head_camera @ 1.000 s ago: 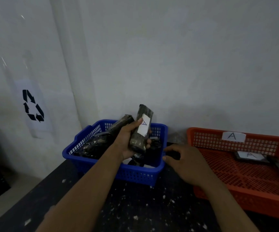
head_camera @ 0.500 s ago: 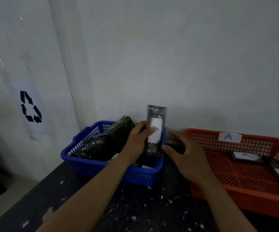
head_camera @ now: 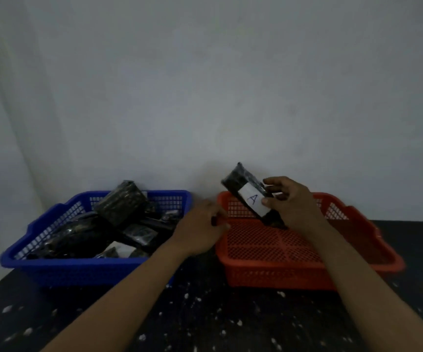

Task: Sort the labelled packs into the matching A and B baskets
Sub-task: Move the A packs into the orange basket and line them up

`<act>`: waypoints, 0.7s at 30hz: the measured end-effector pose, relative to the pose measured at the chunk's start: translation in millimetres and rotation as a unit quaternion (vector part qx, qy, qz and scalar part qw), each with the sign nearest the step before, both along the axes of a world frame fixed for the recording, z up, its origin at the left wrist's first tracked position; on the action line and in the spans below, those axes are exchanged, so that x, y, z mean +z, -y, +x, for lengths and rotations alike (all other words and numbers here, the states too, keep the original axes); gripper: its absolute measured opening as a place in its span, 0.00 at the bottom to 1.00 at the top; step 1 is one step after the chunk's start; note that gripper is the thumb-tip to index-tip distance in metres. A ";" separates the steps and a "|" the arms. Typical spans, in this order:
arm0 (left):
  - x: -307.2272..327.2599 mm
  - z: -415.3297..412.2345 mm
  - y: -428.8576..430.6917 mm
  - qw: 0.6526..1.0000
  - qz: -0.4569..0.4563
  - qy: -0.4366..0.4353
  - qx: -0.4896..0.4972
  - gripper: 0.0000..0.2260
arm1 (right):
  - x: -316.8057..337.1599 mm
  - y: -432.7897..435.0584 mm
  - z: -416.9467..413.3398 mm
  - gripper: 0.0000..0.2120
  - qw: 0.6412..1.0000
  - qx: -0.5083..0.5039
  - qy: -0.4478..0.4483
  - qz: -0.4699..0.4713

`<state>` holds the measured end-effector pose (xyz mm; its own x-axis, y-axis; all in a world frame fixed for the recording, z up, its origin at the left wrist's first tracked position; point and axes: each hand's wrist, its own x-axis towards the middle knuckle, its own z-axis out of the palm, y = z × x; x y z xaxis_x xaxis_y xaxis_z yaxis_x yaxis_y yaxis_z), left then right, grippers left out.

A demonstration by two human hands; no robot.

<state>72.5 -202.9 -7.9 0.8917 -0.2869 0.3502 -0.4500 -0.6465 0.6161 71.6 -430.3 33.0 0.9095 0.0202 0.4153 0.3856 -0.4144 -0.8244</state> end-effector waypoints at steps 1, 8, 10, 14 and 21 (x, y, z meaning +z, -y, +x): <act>-5.7 2.7 -1.6 0.995 0.094 0.012 0.015 0.11 | 1.6 11.1 11.4 0.17 0.997 -0.020 -0.008 -0.077; -18.8 1.9 -4.4 0.962 0.265 0.061 -0.018 0.14 | -19.5 10.9 85.8 0.18 0.905 0.059 -0.066 -0.415; -17.5 0.4 -3.6 0.962 0.269 0.053 -0.018 0.14 | -29.1 1.5 99.2 0.18 0.886 0.070 -0.073 -0.452; -15.0 -0.3 -3.2 0.964 0.256 0.057 -0.028 0.14 | -46.6 -2.6 106.5 0.13 0.844 0.019 -0.028 -0.536; -18.7 4.3 -3.0 0.970 0.228 0.073 -0.034 0.12 | -39.9 -1.9 104.8 0.19 0.824 0.054 -0.030 -0.563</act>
<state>76.8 -199.9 -26.6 0.8159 -0.4976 0.2946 -0.5617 -0.8029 0.1997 176.3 -428.4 -6.9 0.8954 0.4441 0.0319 0.4429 -0.8957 0.0401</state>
